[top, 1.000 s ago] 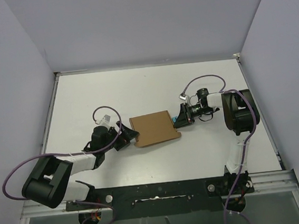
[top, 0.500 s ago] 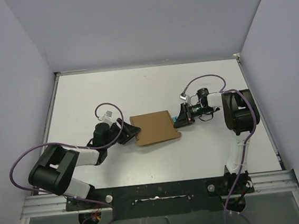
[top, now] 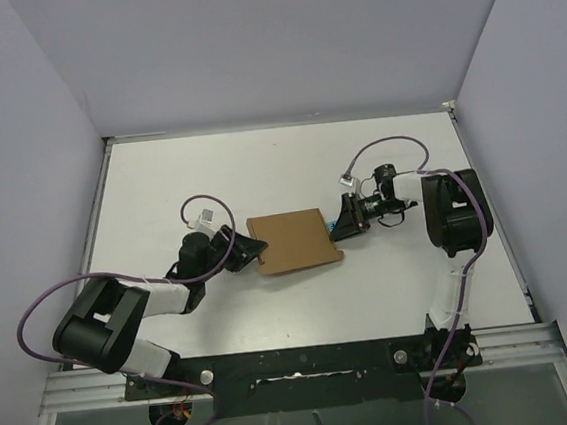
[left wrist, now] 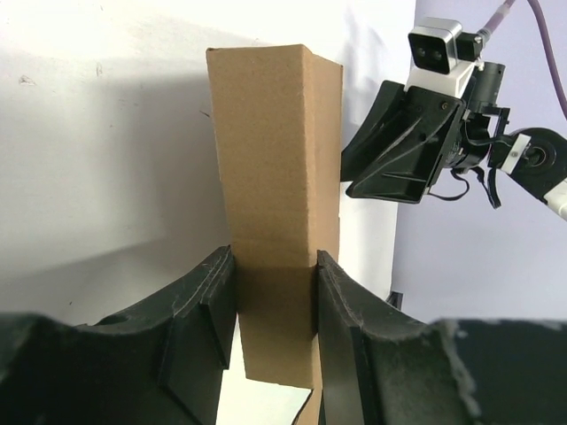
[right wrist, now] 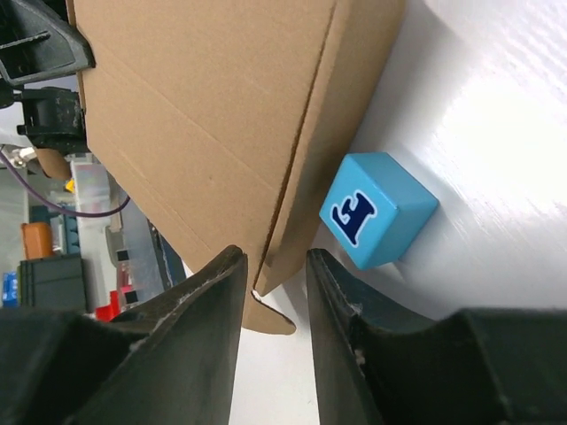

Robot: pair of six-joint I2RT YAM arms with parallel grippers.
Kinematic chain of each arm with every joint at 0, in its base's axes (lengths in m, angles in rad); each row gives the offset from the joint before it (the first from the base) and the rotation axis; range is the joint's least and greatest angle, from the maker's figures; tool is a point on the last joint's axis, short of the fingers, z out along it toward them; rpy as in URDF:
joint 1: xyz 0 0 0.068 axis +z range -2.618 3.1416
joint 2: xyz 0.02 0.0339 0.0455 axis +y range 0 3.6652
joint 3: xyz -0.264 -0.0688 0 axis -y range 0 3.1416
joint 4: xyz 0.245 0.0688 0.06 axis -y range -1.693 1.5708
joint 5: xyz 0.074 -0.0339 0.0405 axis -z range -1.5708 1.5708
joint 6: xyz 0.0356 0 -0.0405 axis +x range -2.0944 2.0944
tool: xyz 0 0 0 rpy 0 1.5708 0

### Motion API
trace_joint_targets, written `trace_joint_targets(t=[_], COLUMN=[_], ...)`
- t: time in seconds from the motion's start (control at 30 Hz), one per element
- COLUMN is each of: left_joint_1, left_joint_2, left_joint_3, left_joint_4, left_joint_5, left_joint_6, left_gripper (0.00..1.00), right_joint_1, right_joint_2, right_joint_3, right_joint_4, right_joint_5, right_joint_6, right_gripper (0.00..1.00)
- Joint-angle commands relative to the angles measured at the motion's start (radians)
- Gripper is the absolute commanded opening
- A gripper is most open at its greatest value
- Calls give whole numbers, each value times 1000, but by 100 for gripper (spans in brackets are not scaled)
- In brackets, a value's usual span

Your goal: Fold the paper box

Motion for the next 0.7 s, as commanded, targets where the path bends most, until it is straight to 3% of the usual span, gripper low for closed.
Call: trace_joint_targets(t=[0.0, 0.2, 0.33, 0.53, 0.67], left_joint_1=[-3, 12, 16, 18, 17], left_joint_2=[-113, -288, -390, -475, -471], left_joint_3=[6, 9, 37, 140, 228], left_joint_4=[3, -200, -405, -756, -926], left_joint_5=[-47, -96, -127, -150, -141], left_joint_6=[-12, -60, -138, -258, -323], left_gripper=[26, 26, 26, 26, 26], right_joint_1=[-19, -32, 7, 260, 378], right_joint_2=[-111, -283, -447, -724, -852], right_joint_3=[51, 56, 37, -99, -242], right_joint_4=[-62, -127, -116, 95, 265], right_joint_5=[-40, -33, 35, 317, 376], right_joint_6=[-102, -229, -349, -559, -706], right_gripper=[36, 44, 59, 99, 98])
